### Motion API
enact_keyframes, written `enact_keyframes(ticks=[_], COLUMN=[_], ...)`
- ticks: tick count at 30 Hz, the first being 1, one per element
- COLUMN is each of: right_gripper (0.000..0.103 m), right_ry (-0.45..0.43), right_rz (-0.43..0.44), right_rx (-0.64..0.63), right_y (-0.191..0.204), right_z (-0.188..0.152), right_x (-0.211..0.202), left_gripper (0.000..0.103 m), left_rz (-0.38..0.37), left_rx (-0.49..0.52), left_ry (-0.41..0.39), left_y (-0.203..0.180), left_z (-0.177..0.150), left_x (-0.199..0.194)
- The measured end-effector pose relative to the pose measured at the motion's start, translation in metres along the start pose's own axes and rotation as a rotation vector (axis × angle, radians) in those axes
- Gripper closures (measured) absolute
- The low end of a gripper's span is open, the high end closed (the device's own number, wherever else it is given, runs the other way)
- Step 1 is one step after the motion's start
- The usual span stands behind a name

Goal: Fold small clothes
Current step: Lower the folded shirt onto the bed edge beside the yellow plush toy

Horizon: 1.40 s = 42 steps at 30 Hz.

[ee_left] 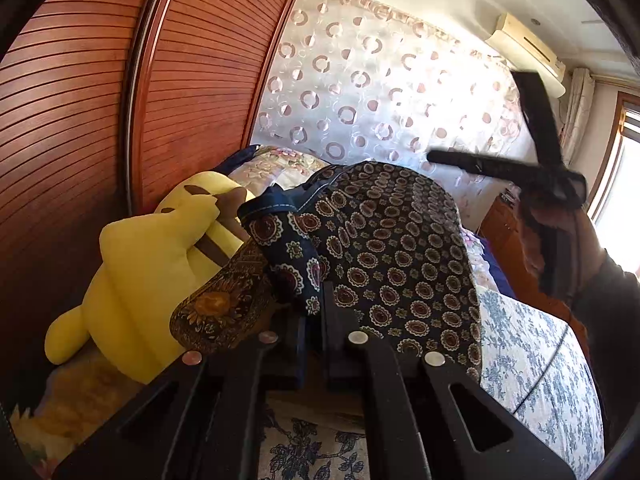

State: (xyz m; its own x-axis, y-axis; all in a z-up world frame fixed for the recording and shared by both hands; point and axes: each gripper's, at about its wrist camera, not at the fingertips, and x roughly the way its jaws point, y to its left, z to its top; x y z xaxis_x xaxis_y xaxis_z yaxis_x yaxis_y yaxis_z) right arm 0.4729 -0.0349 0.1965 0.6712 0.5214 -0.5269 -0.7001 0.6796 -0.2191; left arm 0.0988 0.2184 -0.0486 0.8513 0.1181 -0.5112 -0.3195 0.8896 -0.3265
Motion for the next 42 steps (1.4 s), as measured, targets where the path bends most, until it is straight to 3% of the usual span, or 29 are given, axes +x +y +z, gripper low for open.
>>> enact_keyframes(ticks=[7, 11, 14, 19, 22, 26, 27, 28, 29, 30, 31, 35, 38, 40, 42], right_gripper=[0.036, 0.035, 0.032, 0.017, 0.017, 0.017, 0.03, 0.049, 0.058, 0.078, 0.089, 0.091, 0.09, 0.077, 0.067], right_ry=[0.136, 0.12, 0.106, 0.095, 0.141, 0.167, 0.166, 0.165, 0.166, 0.163, 0.15, 0.094, 0.099, 0.123, 0.134], right_rz=[0.062, 0.073, 0.046, -0.033, -0.009, 0.094, 0.117, 0.144, 0.158, 0.16, 0.163, 0.172, 0.137, 0.09, 0.046], right_rx=[0.067, 0.143, 0.165, 0.264, 0.336, 0.455, 0.467, 0.47, 0.464, 0.451, 0.425, 0.389, 0.345, 0.306, 0.284], right_y=[-0.014, -0.026, -0.034, -0.045, -0.054, -0.07, -0.071, -0.073, -0.073, -0.074, -0.071, -0.071, -0.064, -0.055, -0.049], right_z=[-0.028, -0.018, -0.018, -0.032, -0.043, -0.044, -0.043, -0.042, -0.04, -0.037, -0.031, -0.014, -0.005, -0.007, -0.014], right_x=[0.045, 0.064, 0.055, 0.036, 0.039, 0.049, 0.05, 0.051, 0.054, 0.054, 0.054, 0.053, 0.054, 0.057, 0.054], left_gripper=[0.097, 0.097, 0.097, 0.097, 0.097, 0.097, 0.097, 0.097, 0.097, 0.097, 0.097, 0.097, 0.097, 0.091, 0.076], left_rz=[0.02, 0.031, 0.036, 0.037, 0.036, 0.036, 0.036, 0.036, 0.035, 0.036, 0.038, 0.055, 0.077, 0.097, 0.111], left_rx=[-0.001, 0.005, 0.009, 0.015, 0.017, 0.017, 0.018, 0.019, 0.02, 0.02, 0.02, 0.019, 0.024, 0.039, 0.056], left_ry=[0.03, 0.038, 0.039, 0.039, 0.04, 0.031, 0.024, 0.016, 0.013, 0.009, 0.005, 0.002, 0.023, 0.033, 0.034], left_y=[0.002, 0.001, 0.0, 0.0, -0.001, -0.001, -0.001, -0.002, -0.003, -0.003, -0.004, -0.004, -0.004, -0.006, -0.007], left_z=[-0.003, -0.005, -0.006, -0.006, -0.006, -0.006, -0.006, -0.006, -0.006, -0.006, -0.006, -0.005, -0.006, -0.006, -0.005], left_x=[0.007, 0.009, 0.008, 0.009, 0.009, 0.007, 0.006, 0.004, 0.003, 0.002, 0.001, -0.001, 0.002, 0.002, 0.0])
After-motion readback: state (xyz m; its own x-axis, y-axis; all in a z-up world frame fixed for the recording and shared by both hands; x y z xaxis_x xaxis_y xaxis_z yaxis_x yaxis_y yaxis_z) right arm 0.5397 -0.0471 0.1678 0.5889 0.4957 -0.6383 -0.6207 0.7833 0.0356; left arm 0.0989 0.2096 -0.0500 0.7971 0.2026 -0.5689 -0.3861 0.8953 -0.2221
